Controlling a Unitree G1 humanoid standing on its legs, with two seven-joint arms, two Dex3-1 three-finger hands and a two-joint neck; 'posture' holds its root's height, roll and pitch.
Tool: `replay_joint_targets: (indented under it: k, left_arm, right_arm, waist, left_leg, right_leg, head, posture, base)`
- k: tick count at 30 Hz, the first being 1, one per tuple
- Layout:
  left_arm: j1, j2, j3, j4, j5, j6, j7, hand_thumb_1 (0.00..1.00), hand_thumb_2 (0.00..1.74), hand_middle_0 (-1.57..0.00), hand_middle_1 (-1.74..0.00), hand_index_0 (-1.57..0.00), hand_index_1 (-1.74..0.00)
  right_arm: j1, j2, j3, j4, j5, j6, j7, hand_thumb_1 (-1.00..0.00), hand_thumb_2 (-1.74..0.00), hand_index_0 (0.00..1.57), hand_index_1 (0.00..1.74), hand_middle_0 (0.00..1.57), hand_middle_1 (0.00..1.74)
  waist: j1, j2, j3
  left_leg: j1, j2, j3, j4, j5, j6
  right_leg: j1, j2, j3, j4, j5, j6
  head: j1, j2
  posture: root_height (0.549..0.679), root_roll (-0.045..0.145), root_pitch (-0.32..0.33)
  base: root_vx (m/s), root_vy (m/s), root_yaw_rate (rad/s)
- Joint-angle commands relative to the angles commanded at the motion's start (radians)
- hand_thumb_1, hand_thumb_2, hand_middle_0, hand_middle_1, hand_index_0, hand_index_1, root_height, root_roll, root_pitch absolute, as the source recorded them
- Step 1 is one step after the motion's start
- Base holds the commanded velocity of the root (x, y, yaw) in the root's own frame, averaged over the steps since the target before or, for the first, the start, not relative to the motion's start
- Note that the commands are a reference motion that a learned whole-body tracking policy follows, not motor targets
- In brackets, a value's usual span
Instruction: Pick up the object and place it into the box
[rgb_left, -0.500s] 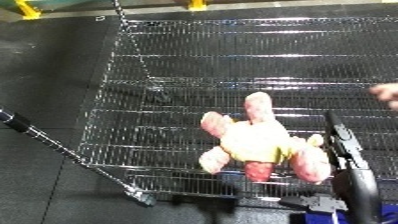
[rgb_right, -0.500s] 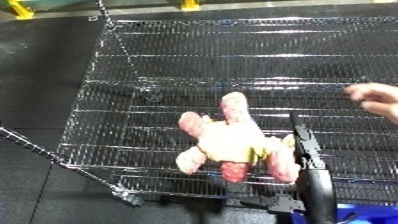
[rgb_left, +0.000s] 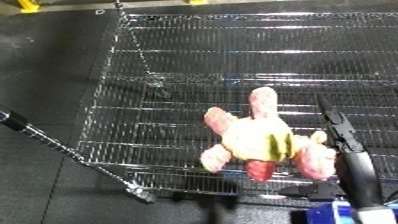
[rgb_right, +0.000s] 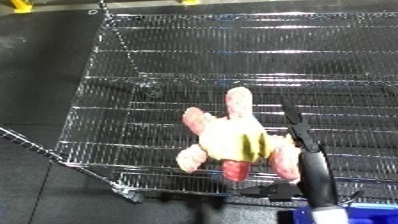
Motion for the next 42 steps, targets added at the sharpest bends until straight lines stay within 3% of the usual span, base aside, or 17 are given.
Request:
replay_joint_targets:
  k: [9,15,24,34,42]
  left_arm:
    - [0.008,0.024,-0.034,0.002,-0.017,-0.025,-0.005,1.00,1.74,-1.57,-1.74,-1.57,-1.74]
    - [0.010,0.035,-0.049,-0.003,-0.028,-0.041,-0.006,1.00,1.74,-1.57,-1.74,-1.57,-1.74]
    - [0.013,0.044,-0.072,-0.013,-0.038,-0.062,-0.004,1.00,1.74,-1.57,-1.74,-1.57,-1.74]
    - [0.011,0.033,-0.087,-0.016,-0.033,-0.072,-0.001,1.00,1.74,-1.57,-1.74,-1.57,-1.74]
    - [0.007,0.024,-0.086,-0.012,-0.020,-0.067,0.003,1.00,1.74,-1.57,-1.74,-1.57,-1.74]
  right_arm:
    - [-0.243,-0.100,0.146,0.230,-0.043,0.030,-0.005,0.00,0.00,0.00,0.00,0.00,0.00]
    - [-0.379,-0.113,0.243,0.393,-0.089,0.060,-0.004,0.00,0.00,0.00,0.00,0.00,0.00]
    - [-0.466,-0.043,0.344,0.676,-0.131,0.083,0.030,0.00,0.00,0.00,0.00,0.00,0.00]
    - [-0.426,0.075,0.345,0.885,-0.161,0.088,0.045,0.00,0.00,0.00,0.00,0.00,0.00]
    - [-0.393,0.122,0.333,0.919,-0.155,0.094,0.058,-0.40,-0.70,0.63,0.70,0.63,0.70]
  waist:
    - [0.043,0.015,0.011]
    - [0.063,0.025,0.011]
    - [0.091,0.044,0.011]
    - [0.102,0.056,0.011]
    - [0.091,0.054,0.011]
  left_leg:
    - [-0.040,-0.006,-0.011,0.023,-0.006,-0.0005]
    - [-0.074,-0.010,-0.018,0.035,-0.009,-0.0008]
    - [-0.105,-0.014,-0.028,0.049,-0.018,-0.0026]
    - [-0.114,-0.015,-0.031,0.043,-0.021,-0.0025]
    - [-0.109,-0.012,-0.024,0.034,-0.021,-0.0053]
  right_leg:
    - [-0.034,-0.0056,-0.002,0.009,0.006,0.0002]
    - [-0.061,-0.0072,-0.003,0.005,0.012,-0.0004]
    - [-0.081,-0.0093,-0.007,0.003,0.014,-0.0008]
    - [-0.086,-0.0122,-0.012,-0.002,0.016,0.0009]
    - [-0.085,-0.0083,-0.009,-0.008,0.016,0.0010]
  head:
    - [0.079,-0.012]
    - [0.123,-0.006]
    - [0.174,0.005]
    - [0.190,0.008]
    - [0.171,0.011]
  posture:
    - [0.637,0.045,-0.103]
    - [0.637,0.040,-0.076]
    - [0.637,0.032,-0.050]
    - [0.638,0.029,-0.036]
    - [0.638,0.031,-0.033]
  base:
    - [0.008,0.007,0.012]
    - [0.002,0.012,0.004]
    - [0.001,0.014,0.029]
    - [0.001,0.014,0.030]
    - [0.000,0.017,-0.018]
